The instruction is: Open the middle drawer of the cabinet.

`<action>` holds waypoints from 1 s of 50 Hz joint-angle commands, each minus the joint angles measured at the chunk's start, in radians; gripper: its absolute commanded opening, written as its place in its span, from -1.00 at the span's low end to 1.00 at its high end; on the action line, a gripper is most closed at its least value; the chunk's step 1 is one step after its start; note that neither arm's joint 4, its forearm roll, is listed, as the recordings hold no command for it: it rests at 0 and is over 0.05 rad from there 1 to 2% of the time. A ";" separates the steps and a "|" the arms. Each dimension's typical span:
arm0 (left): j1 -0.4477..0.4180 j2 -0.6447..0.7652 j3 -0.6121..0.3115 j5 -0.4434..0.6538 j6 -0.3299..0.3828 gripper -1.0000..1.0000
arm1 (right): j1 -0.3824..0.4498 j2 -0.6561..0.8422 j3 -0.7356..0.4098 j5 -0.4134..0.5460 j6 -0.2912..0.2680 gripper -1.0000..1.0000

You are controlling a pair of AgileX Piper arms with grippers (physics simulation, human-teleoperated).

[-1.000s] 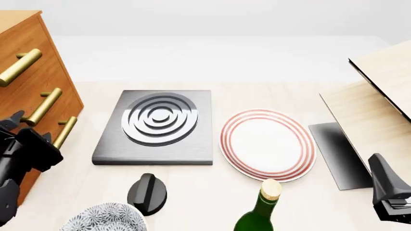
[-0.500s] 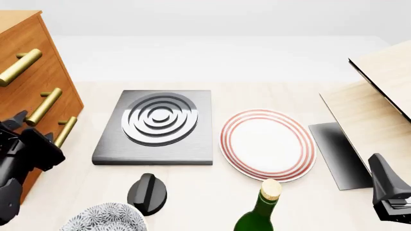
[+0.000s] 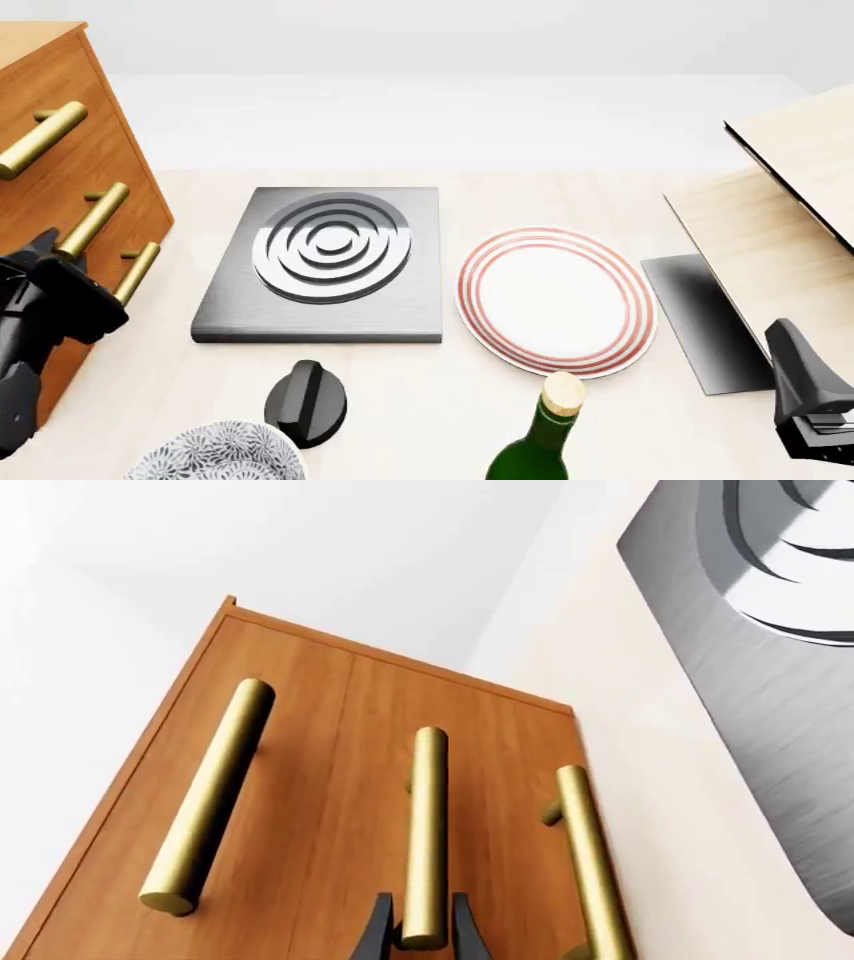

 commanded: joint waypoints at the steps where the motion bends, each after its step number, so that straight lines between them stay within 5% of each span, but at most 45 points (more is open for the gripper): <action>1: 0.085 0.066 0.003 0.000 -0.016 -1.00 | 0.002 -0.001 0.003 -0.004 -0.002 1.00; 50: -0.054 0.063 0.022 0.001 0.102 -1.00 | 0.002 -0.001 0.003 -0.004 -0.003 1.00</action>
